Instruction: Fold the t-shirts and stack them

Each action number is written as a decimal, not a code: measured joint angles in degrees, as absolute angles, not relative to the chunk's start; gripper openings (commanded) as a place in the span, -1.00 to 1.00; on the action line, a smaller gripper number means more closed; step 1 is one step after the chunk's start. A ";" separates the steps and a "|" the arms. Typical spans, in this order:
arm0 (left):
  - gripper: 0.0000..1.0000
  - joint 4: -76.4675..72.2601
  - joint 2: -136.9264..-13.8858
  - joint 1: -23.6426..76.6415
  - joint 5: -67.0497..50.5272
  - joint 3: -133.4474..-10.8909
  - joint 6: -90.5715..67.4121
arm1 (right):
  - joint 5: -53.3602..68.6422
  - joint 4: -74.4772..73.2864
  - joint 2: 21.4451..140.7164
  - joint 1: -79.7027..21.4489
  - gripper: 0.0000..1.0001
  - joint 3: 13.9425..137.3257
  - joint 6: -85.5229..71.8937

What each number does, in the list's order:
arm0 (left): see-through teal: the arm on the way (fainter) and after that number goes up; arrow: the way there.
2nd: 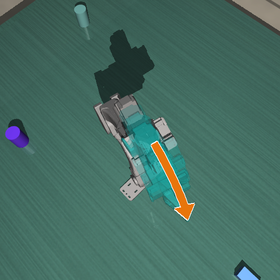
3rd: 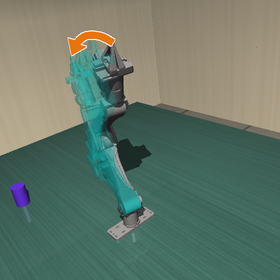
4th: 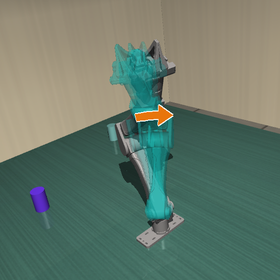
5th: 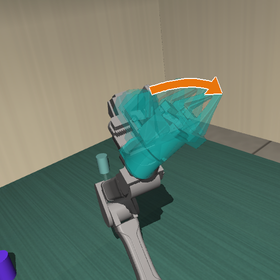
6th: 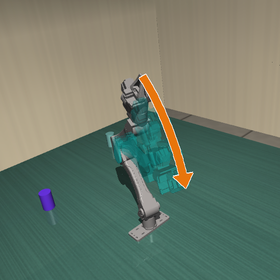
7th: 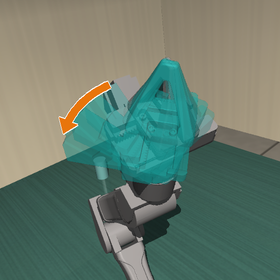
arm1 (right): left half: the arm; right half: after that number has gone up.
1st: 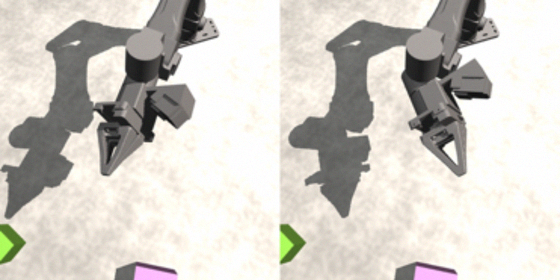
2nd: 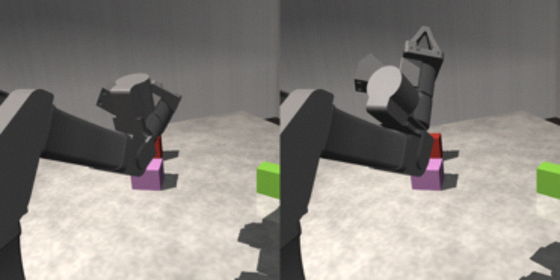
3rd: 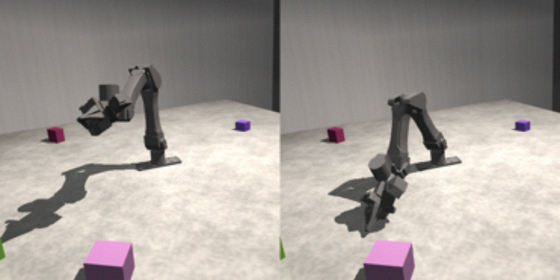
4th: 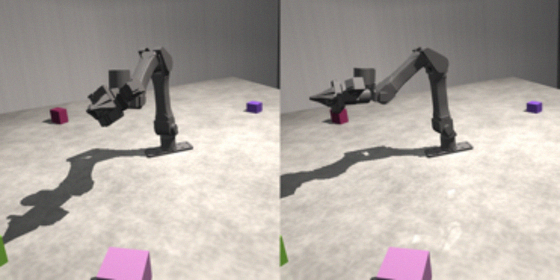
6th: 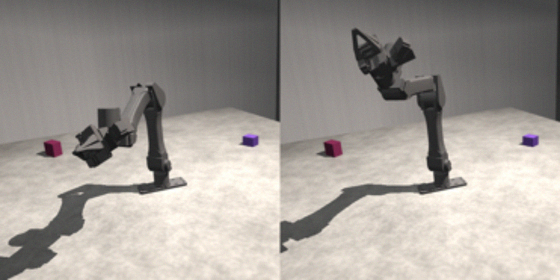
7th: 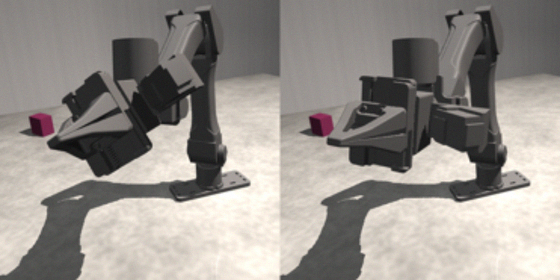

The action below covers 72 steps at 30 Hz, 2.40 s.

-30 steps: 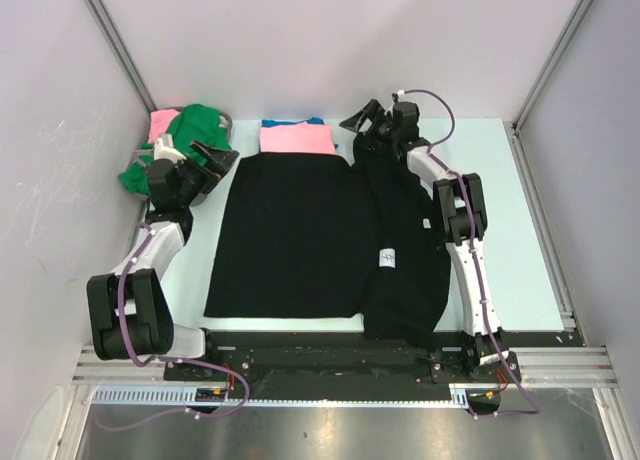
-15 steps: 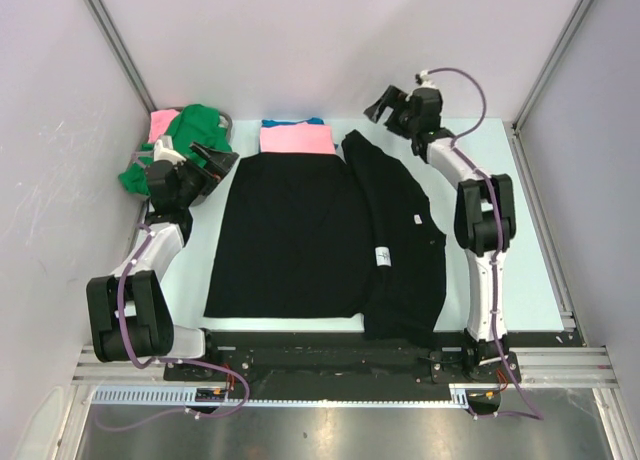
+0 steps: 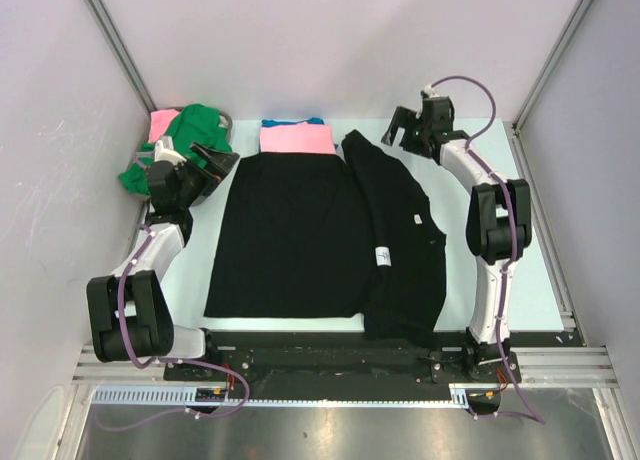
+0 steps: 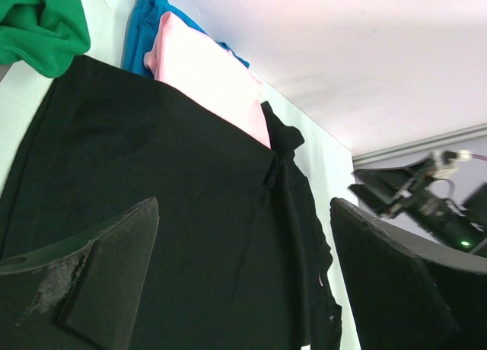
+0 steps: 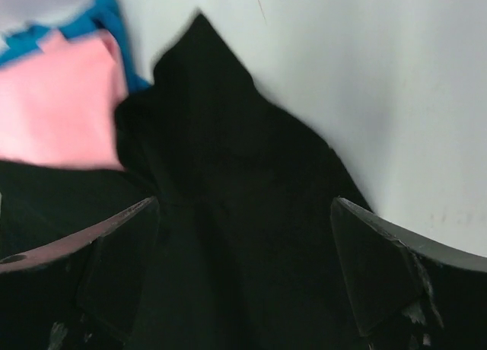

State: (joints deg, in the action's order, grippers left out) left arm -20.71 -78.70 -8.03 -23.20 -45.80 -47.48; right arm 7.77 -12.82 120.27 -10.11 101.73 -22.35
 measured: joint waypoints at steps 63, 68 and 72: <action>0.96 -21.65 -79.53 -8.03 -24.14 -45.69 -47.53 | 0.49 -33.56 140.79 -8.97 0.99 129.10 -24.49; 0.96 -21.63 -79.53 -8.01 -24.14 -45.69 -47.53 | 5.06 -32.42 141.18 -9.54 0.99 129.97 -28.21; 0.96 -21.65 -79.72 -8.01 -24.14 -45.69 -47.53 | 7.75 -31.31 142.43 -10.74 1.00 131.46 -31.44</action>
